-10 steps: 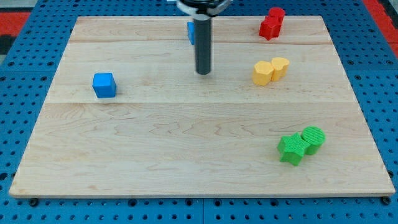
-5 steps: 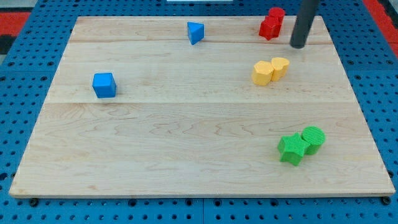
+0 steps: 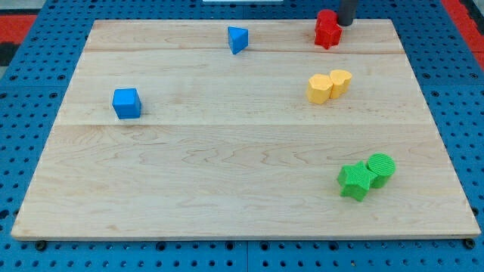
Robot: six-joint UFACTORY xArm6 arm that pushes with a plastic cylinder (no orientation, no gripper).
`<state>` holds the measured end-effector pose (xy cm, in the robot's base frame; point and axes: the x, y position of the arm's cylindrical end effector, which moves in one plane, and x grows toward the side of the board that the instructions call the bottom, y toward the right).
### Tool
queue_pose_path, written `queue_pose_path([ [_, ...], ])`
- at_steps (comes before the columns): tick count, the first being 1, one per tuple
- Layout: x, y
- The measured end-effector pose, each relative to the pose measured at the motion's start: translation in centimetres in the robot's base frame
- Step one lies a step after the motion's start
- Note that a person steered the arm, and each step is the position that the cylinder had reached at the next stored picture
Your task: Place the red circle on top of the blue triangle
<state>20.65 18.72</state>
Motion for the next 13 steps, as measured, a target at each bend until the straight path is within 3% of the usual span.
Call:
queue_pose_path([
  [2, -0.7, -5.1],
  [4, -1.4, -1.8],
  [6, -1.5, -7.5],
  [8, -1.4, -8.4],
  [10, -1.1, -15.3],
  [11, -0.1, -12.2],
  [13, -1.2, -13.7],
])
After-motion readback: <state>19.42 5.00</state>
